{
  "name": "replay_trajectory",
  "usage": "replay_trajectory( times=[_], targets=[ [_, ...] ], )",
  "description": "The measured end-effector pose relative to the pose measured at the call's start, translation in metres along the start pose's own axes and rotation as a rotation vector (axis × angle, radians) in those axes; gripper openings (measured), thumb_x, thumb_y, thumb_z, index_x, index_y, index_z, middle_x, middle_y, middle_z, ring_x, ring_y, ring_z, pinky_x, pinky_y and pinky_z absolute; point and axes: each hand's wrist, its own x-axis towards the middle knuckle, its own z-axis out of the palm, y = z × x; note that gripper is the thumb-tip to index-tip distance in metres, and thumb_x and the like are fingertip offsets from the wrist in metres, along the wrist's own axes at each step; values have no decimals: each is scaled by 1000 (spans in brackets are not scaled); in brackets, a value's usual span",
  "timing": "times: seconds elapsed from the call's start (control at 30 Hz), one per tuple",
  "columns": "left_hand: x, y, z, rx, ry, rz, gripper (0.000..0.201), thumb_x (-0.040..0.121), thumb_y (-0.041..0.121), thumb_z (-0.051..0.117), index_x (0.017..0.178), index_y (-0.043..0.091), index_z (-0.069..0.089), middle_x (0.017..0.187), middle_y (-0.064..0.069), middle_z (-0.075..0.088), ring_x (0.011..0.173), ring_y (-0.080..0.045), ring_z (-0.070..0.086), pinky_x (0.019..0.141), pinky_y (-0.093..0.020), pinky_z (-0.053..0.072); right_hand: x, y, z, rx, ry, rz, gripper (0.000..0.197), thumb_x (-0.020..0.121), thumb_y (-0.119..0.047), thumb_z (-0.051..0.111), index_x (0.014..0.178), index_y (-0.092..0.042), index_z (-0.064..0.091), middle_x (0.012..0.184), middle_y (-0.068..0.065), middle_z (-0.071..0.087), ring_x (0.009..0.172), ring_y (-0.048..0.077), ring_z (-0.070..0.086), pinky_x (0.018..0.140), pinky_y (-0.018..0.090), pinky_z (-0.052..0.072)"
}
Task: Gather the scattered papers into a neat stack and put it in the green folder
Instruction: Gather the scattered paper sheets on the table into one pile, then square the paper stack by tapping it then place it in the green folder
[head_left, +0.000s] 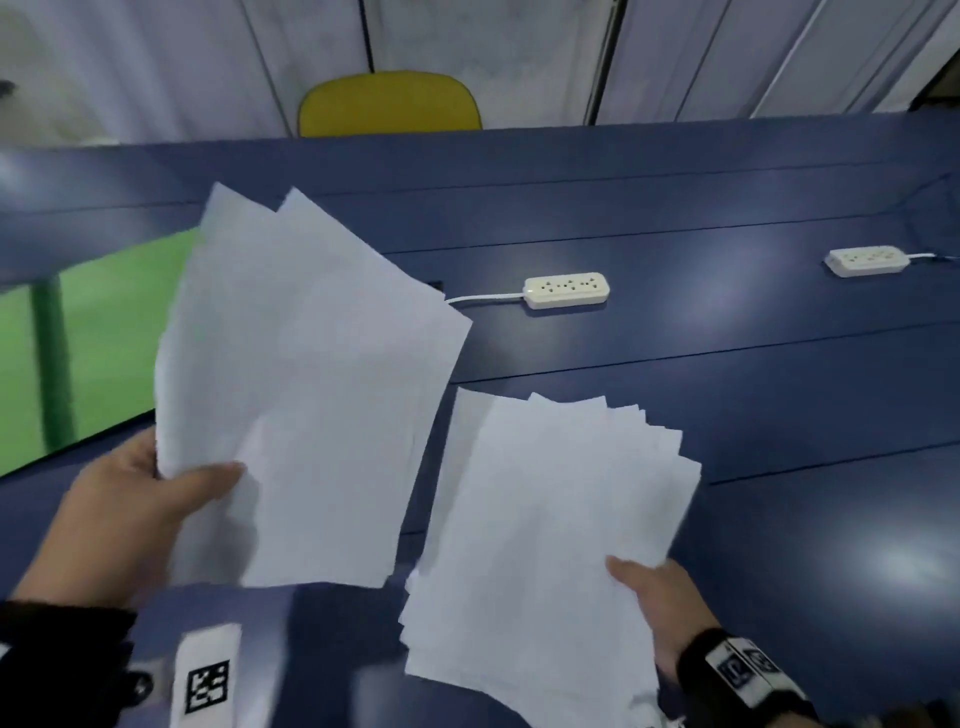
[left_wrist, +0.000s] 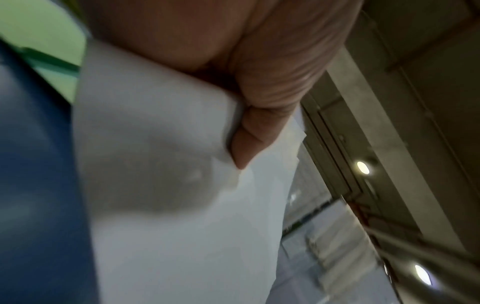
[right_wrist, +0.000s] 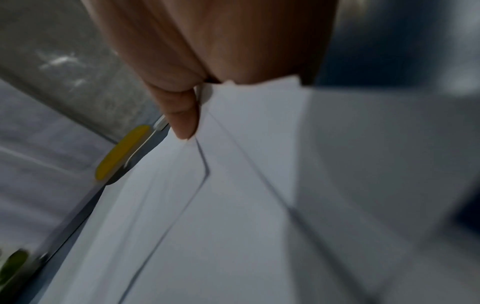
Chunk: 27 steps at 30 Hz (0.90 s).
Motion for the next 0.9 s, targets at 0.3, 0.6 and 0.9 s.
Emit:
replay_trajectory(
  times=[0.3,0.6,0.9],
  targets=[
    [-38,-78,34,-194,7,-329,23,72,-3,74,92,3,66,80,-17,72,68,-31,64,64,-41,53,-2,22,125,-226,-250,38,29,92,-8,67,120,-12,69,110,4,77,105,27,69,102,45,51],
    [-13,-121,43,409,39,-242,24,68,44,65,85,28,60,91,-1,66,89,-31,62,80,-40,51,-7,14,133,-68,-290,110,50,87,-52,70,125,-20,70,124,2,74,118,24,67,112,45,44],
    [13,-96,70,730,-335,-169,43,96,42,45,139,42,40,121,-7,39,91,-31,61,87,-36,48,-12,-2,147,-164,-306,146,27,91,-29,73,116,-18,68,116,-1,72,110,17,65,97,39,54]
  ],
)
